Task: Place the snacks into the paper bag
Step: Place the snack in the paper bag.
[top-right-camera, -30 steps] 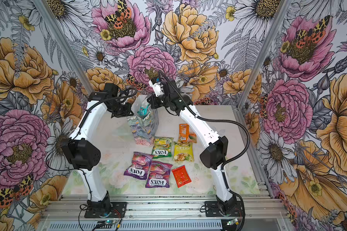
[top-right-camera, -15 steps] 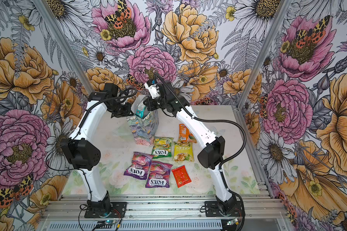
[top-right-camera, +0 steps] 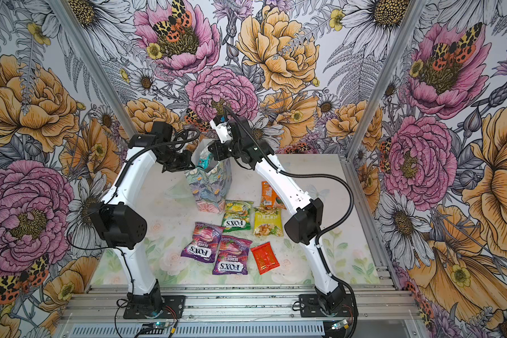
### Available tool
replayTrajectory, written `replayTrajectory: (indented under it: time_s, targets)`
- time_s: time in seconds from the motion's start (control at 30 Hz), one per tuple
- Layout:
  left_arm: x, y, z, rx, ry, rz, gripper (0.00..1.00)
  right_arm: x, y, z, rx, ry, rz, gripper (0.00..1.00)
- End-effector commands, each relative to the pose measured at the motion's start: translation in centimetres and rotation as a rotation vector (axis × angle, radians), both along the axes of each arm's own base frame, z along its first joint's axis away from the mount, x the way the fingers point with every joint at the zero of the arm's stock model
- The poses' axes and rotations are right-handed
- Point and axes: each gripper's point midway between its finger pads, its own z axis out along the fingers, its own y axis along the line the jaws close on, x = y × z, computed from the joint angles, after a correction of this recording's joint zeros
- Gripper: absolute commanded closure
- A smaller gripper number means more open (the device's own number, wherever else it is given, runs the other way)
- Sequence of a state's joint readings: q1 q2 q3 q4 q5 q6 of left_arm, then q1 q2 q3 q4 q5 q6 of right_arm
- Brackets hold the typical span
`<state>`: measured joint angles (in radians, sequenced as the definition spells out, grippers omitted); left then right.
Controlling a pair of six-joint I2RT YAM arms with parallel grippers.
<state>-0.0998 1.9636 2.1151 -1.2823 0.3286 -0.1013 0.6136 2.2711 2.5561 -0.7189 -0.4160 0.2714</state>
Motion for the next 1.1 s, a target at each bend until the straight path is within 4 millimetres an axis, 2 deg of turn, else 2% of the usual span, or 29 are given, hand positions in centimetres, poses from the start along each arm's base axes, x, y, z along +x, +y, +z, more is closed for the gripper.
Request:
replayTrajectory:
  time_s: [0.0,0.3,0.73,1.07]
  targets:
    - [-0.4,-0.3,1.4,-0.034,-0.025,-0.013,1.00,0.5,-0.9,3.8,0.060,-0.080,-0.019,1.00]
    - [-0.4,-0.4,1.3,-0.033,-0.023,-0.015,1.00,1.2,-1.7,4.4,0.064,-0.102,-0.043,1.00]
    - [-0.4,-0.4,1.3,-0.030,-0.024,-0.016,1.00,1.1,0.7,1.7,0.076,-0.033,0.006,1.00]
    - [-0.4,-0.4,1.3,-0.033,-0.022,-0.017,1.00,1.0,1.4,0.4,0.071,-0.005,0.027,1.00]
